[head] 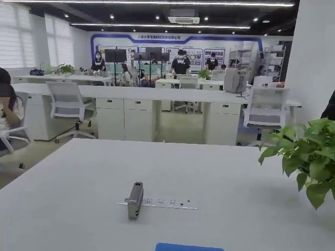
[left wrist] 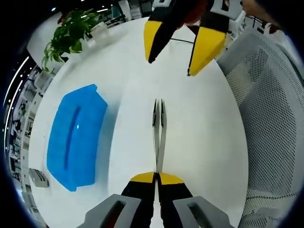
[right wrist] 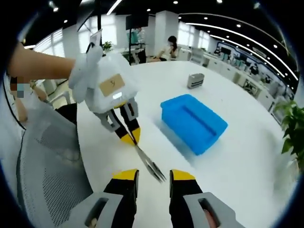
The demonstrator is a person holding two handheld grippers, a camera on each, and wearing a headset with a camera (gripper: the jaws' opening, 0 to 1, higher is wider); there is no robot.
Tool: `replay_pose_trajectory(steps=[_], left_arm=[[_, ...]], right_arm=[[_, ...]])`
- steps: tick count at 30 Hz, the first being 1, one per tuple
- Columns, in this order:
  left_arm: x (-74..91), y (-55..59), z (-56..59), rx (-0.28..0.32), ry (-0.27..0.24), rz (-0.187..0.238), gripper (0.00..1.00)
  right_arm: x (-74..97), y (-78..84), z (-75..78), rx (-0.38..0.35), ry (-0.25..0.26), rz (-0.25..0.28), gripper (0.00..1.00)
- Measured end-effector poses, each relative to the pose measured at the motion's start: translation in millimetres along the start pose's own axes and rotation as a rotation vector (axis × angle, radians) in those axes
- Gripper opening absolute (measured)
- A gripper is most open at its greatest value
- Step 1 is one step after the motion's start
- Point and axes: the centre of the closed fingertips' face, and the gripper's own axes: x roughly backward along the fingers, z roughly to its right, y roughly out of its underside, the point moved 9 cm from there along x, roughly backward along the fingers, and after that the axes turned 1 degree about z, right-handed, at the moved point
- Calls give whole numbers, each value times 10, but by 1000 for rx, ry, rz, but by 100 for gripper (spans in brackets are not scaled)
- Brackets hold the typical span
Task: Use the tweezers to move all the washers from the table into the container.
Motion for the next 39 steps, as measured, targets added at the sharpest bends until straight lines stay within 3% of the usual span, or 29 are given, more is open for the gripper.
replay_pose_trajectory(steps=[4, 12, 15, 20, 23, 25, 31, 33, 35, 37, 38, 39], left_arm=[[3, 6, 2, 22, -7, 7, 0], [15, 1, 33, 23, -25, 5, 0], [17, 21, 43, 58, -45, 23, 0], [23, 53, 56, 82, -65, 50, 0], [23, 58, 56, 96, -75, 55, 0], [34, 66, 46, 115, -82, 49, 2], [115, 188, -9, 274, -119, 52, 21], [179, 220, -26, 319, -157, 91, 25], [285, 252, -43, 410, -199, 157, 28], [390, 327, -68, 511, -272, 183, 27], [425, 339, -67, 530, -284, 212, 28], [483, 361, -24, 585, -280, 244, 30]], right_arm=[[202, 24, -80, -63, 63, 53, 33], [436, 134, -187, -148, 179, 152, 53], [513, 184, -191, -236, 236, 227, 64], [574, 308, -168, -307, 317, 255, 89], [585, 374, -157, -328, 347, 271, 99], [592, 404, -148, -329, 356, 259, 99], [585, 435, -156, -353, 351, 273, 99], [576, 446, -155, -346, 357, 261, 99], [572, 447, -155, -352, 351, 267, 99], [561, 455, -151, -359, 348, 265, 99], [553, 458, -150, -359, 349, 260, 99], [548, 459, -151, -357, 355, 253, 99]])
